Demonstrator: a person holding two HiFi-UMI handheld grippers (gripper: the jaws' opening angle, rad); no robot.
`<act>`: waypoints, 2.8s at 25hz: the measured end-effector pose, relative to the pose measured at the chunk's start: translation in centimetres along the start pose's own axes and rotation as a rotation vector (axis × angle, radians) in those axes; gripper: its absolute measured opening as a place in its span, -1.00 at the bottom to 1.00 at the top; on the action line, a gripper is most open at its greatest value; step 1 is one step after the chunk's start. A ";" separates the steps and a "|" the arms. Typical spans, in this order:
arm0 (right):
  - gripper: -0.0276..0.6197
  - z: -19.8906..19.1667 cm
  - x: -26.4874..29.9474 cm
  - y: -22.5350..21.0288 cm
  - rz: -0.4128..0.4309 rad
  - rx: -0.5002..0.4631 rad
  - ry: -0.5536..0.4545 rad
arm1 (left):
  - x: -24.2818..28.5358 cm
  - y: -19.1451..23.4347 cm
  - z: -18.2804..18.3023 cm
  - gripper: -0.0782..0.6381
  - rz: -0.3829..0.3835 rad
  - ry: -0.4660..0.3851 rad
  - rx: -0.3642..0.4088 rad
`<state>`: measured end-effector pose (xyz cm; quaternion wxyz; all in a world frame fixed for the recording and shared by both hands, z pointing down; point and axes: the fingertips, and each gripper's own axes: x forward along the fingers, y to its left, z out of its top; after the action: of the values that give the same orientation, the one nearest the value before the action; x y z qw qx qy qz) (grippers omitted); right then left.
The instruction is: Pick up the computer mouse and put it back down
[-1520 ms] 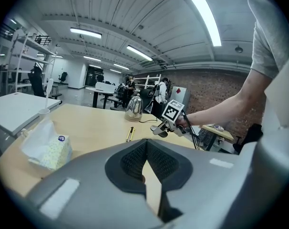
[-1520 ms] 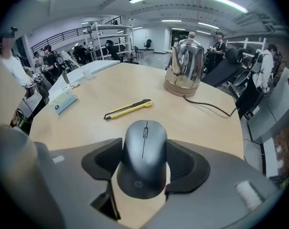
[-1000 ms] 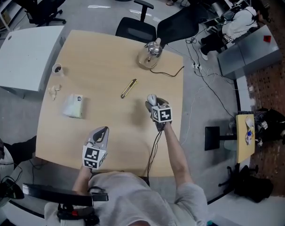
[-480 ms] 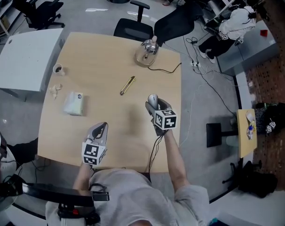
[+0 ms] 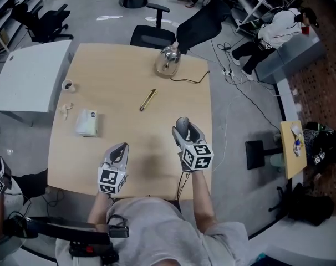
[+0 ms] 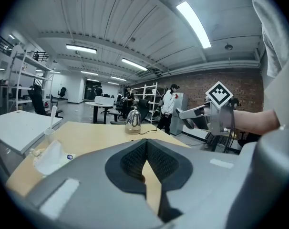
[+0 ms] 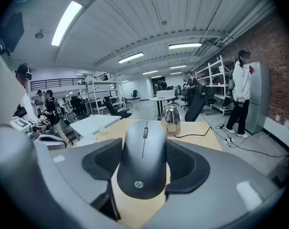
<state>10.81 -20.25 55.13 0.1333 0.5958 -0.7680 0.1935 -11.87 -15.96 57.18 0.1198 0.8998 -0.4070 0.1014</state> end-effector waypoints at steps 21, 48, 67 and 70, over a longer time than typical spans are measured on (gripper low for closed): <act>0.00 -3.5 -10.0 5.3 -0.002 0.085 -0.154 | -1.9 -3.1 4.0 -0.73 -0.044 -0.085 0.090; 0.00 -5.6 -13.3 6.3 -0.032 0.021 -0.151 | -2.6 -6.2 4.4 -0.73 -0.122 -0.133 0.063; 0.00 -10.7 -16.7 0.0 -0.262 0.088 -0.071 | 0.0 -10.3 2.1 -0.73 -0.259 -0.072 0.082; 0.00 -12.2 -18.0 -1.7 -0.314 0.112 -0.038 | 0.3 -11.7 2.2 -0.73 -0.288 -0.062 0.092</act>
<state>16.75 0.44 58.40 0.1139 0.7184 -0.6560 0.2015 -2.67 -9.37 53.58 0.0793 0.9561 -0.2723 0.0740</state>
